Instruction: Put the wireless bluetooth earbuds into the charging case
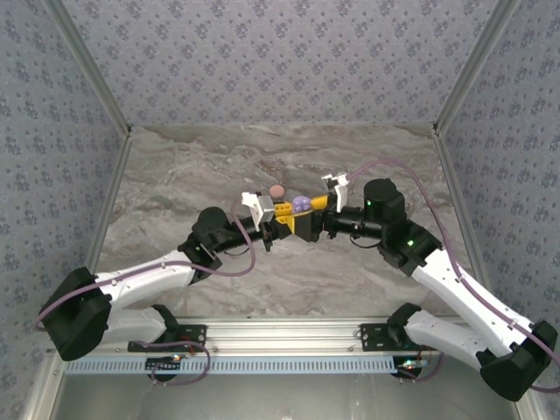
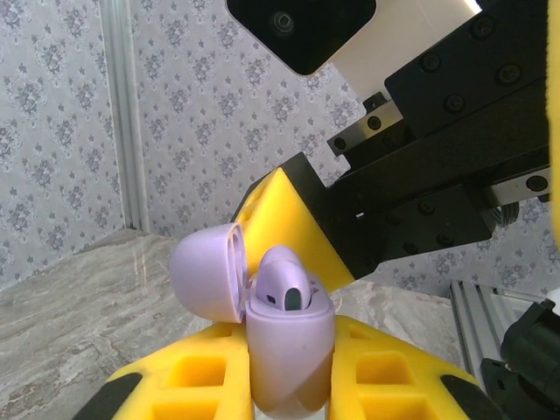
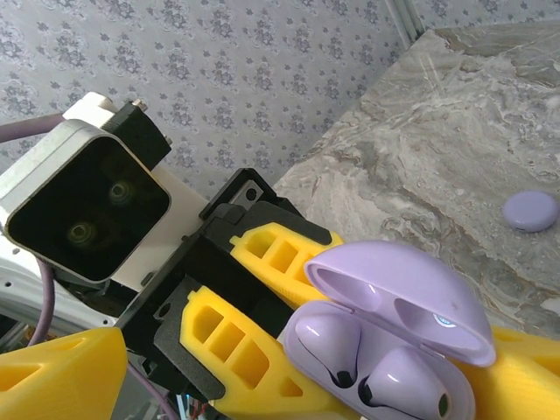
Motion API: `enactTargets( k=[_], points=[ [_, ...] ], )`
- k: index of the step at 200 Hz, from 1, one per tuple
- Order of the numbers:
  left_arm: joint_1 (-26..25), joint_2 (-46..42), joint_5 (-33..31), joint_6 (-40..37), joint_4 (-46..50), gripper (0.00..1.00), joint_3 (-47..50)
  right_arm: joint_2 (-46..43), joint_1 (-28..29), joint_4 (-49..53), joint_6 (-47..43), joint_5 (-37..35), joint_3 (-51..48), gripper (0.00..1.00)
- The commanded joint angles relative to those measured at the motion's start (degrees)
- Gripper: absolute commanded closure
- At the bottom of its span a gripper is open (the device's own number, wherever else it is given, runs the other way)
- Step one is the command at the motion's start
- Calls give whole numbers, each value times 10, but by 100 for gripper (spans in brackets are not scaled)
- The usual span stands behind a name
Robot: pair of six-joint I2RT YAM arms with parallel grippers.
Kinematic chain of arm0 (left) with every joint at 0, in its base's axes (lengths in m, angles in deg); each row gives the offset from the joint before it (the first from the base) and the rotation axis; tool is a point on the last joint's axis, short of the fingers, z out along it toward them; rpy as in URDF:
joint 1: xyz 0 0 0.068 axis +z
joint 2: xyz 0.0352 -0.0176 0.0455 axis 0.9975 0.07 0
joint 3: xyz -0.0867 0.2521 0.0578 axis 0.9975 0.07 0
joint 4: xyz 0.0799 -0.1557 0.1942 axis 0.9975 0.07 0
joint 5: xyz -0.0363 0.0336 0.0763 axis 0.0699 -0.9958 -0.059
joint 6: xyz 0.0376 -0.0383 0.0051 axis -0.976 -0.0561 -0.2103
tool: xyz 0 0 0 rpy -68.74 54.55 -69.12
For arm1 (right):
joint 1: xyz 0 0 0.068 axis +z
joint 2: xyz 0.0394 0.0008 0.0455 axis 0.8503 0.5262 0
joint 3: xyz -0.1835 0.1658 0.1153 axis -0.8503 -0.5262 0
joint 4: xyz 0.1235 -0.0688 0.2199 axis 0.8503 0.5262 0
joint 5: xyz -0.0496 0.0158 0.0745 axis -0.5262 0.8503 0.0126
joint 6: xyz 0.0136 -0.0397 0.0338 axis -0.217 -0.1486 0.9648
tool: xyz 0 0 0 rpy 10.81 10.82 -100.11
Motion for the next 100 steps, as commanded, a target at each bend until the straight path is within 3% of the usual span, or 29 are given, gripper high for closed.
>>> enactTargets(
  k=[1,100],
  points=[
    [0,11,16,5,13,100,-19,13,1,-35,-12,20,30,4],
    [1,13,-8,0,20,100,-15,-16,-5,-24,-25,35,44,4]
  ],
)
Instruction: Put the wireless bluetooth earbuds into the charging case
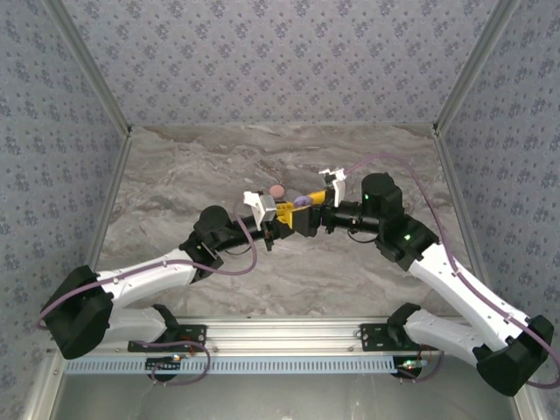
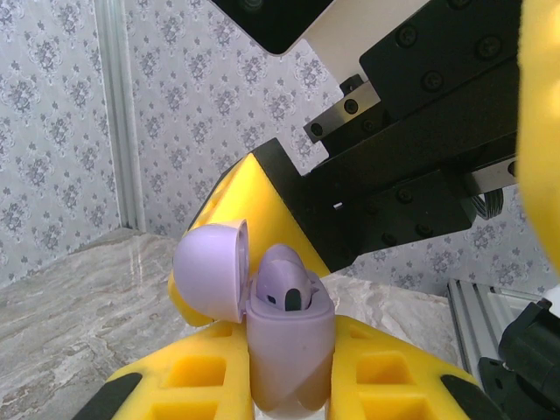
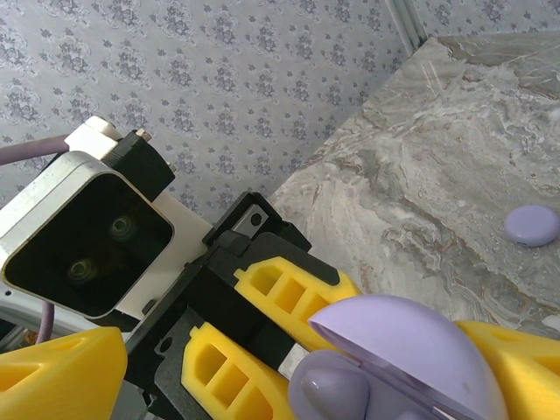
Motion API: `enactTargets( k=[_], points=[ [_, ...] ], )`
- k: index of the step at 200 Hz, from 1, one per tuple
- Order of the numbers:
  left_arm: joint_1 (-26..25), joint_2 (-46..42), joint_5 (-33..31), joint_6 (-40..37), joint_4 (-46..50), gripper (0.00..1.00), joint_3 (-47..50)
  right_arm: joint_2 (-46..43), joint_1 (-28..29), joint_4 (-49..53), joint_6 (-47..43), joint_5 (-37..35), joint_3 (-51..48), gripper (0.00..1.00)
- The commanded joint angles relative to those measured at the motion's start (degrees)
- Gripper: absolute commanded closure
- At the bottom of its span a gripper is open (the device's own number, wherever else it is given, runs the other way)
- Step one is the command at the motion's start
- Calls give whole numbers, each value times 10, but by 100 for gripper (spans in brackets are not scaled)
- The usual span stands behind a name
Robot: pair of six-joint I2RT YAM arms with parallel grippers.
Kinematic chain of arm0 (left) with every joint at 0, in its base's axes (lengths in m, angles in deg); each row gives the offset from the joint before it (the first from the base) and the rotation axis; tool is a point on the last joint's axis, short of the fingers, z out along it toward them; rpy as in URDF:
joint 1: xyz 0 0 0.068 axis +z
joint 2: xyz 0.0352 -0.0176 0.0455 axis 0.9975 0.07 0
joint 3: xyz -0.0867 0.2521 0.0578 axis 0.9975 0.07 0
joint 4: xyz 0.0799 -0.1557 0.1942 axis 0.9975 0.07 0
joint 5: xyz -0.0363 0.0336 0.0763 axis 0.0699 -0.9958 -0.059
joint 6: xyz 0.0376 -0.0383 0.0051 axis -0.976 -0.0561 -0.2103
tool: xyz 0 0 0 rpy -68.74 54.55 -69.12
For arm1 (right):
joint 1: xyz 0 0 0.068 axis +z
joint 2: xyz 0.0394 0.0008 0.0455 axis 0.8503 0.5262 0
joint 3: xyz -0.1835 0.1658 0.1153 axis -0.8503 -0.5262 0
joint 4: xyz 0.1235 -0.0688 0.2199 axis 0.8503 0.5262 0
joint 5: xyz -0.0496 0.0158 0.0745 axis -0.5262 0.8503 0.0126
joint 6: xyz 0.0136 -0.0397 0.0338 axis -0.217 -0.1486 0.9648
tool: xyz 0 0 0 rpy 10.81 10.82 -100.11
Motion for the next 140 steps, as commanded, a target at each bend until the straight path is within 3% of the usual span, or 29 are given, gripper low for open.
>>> enactTargets(
  k=[1,89,104,128,140],
  points=[
    [1,5,-13,0,17,100,-8,-33,2,-17,-21,24,25,4],
    [1,4,-19,-1,22,100,-8,-41,1,31,-50,-21,25,2],
    [2,-5,-40,-2,42,100,-8,-41,1,82,-58,-84,40,0],
    [24,-24,-60,15,128,100,-19,-37,-6,194,-55,-241,72,0],
    [46,-33,-58,40,176,100,-20,-34,-22,225,-42,-268,82,0]
  ],
)
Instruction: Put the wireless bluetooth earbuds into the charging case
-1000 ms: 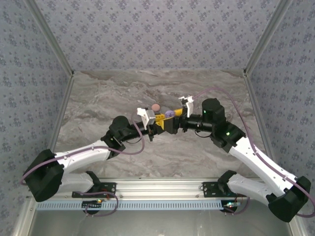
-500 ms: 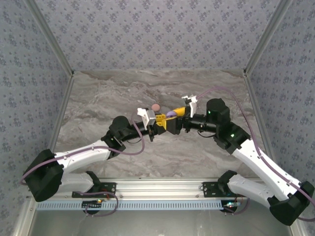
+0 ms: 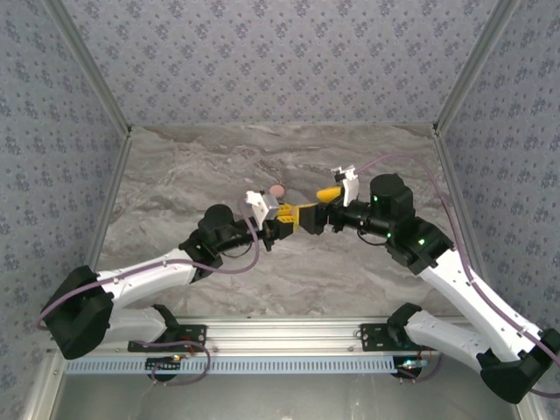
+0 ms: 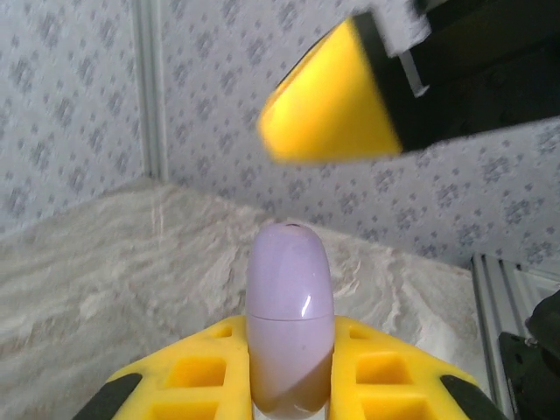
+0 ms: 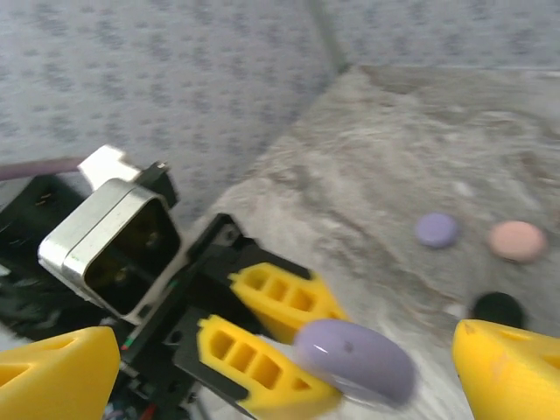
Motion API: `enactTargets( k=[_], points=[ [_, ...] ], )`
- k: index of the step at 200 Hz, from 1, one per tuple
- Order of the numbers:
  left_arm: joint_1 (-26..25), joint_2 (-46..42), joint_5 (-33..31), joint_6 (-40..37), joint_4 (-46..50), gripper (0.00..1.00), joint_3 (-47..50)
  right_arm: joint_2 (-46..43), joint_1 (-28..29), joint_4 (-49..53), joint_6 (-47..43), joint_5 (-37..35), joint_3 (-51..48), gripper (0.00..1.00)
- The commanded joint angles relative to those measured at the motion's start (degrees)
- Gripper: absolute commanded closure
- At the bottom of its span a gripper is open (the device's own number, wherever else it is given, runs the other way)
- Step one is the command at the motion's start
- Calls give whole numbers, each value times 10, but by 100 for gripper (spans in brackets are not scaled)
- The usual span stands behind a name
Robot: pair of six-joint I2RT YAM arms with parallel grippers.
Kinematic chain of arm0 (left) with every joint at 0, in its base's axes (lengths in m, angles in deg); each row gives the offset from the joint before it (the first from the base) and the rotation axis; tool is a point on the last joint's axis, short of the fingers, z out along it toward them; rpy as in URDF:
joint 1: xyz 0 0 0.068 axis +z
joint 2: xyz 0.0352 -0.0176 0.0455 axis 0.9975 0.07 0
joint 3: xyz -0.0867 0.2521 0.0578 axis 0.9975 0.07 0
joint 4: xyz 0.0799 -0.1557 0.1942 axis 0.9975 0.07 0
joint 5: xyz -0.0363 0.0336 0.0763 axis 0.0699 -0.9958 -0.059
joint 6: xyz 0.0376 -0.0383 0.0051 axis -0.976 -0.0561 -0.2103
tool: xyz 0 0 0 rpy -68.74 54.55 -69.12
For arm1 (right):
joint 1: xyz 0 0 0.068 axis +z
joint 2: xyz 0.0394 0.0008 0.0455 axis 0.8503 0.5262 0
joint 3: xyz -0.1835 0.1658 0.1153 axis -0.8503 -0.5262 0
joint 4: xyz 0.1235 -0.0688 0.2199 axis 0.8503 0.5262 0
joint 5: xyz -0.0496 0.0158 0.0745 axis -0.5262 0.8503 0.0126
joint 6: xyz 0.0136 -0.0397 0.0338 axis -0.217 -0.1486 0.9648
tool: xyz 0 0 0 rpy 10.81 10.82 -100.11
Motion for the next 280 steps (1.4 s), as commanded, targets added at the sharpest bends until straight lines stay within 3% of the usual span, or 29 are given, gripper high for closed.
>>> enactTargets(
  k=[1,40,88,169,187,227,280],
  points=[
    [37,-30,-20,36,94,100,-19,-5,-21,110,4,-134,37,0],
    [127,-37,-29,112,234,100,11,-15,-86,79,49,-82,2,0],
    [221,16,-18,170,277,100,49,-16,-118,78,68,-54,-29,0],
    [231,192,19,230,247,99,11,-31,-142,90,78,-41,-58,0],
    [231,215,20,241,244,91,7,-34,-147,92,77,-38,-63,0],
    [231,219,-13,240,271,58,0,-37,-161,107,65,-37,-62,0],
    [231,107,-101,222,347,30,1,-43,-206,135,11,-58,-50,0]
  ],
)
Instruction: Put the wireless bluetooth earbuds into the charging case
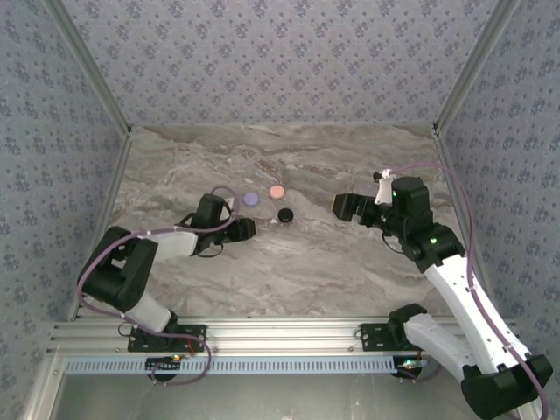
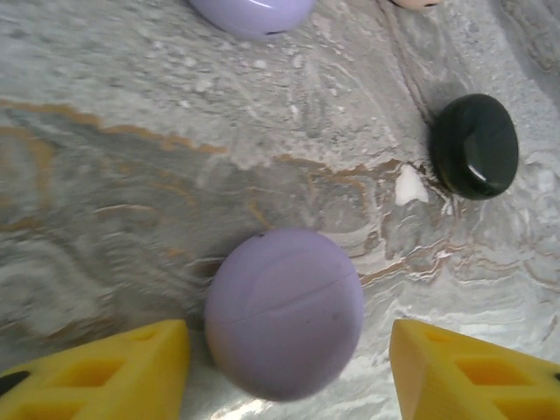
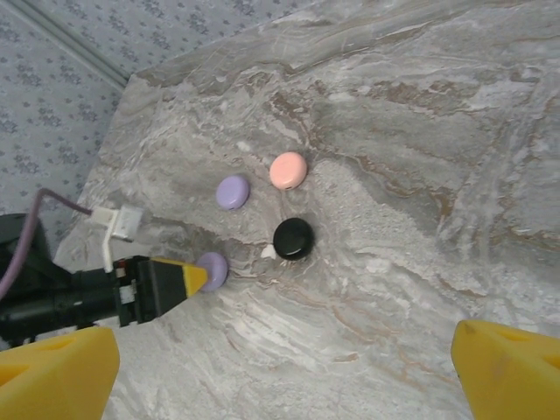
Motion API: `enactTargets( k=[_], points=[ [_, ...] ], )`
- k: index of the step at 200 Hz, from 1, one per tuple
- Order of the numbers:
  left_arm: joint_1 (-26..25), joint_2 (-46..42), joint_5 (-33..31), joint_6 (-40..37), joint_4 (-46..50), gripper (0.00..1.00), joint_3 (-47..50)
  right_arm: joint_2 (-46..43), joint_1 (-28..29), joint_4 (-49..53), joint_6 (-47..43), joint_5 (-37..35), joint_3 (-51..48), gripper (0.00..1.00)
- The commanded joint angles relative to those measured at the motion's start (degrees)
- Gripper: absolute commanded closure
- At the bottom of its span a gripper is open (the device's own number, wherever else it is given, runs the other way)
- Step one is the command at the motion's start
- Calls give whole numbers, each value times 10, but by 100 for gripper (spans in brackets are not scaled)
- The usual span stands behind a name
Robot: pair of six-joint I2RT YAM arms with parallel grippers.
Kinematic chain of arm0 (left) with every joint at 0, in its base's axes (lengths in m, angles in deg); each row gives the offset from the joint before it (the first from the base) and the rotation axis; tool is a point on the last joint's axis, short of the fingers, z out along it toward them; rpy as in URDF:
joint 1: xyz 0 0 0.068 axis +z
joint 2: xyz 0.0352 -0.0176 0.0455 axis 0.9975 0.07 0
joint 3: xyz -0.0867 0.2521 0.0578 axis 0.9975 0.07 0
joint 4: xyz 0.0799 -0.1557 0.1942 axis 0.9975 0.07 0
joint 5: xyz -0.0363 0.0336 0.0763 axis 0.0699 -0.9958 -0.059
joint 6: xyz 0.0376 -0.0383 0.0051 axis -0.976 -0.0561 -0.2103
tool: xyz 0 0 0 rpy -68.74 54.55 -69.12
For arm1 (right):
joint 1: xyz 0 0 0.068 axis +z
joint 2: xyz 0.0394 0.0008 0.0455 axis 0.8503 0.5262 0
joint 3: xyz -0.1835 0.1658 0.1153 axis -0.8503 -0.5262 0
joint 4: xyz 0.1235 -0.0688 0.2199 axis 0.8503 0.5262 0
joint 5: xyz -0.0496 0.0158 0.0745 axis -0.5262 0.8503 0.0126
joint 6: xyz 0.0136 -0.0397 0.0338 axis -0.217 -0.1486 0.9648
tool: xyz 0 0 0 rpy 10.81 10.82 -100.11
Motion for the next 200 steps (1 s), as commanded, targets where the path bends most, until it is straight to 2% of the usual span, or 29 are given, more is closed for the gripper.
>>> enactTargets(
  k=[1,20,42,76,107,125,154,173,185,193,200],
  points=[
    [2,-75,-59,-16,58,30,0,-10,-25,30,-43,-15,12,0],
    [2,-140,-117,-36,102,22,-3,-15,-54,26,-82,-46,12,0],
    [6,-217,-220,-57,151,18,-3,-31,-96,-24,-100,-81,-22,0],
    [14,-327,-386,-86,172,15,18,-47,-191,-178,-140,-117,-142,0],
    [18,-394,-486,-136,151,12,48,-5,-257,-304,-137,-148,-236,0],
    [21,-403,-503,-198,113,8,73,41,-262,-415,-153,-153,-287,0],
    [42,-381,-506,-220,96,5,85,144,-257,-563,-170,-148,-323,0],
    [56,-356,-505,-249,39,3,109,205,-237,-671,-201,-146,-346,0],
    [69,-338,-492,-266,1,1,122,242,-222,-707,-232,-145,-347,0],
    [79,-324,-466,-275,-16,1,128,242,-217,-681,-255,-129,-335,0],
    [88,-311,-451,-279,-29,1,131,250,-211,-719,-268,-130,-344,0]
  ],
)
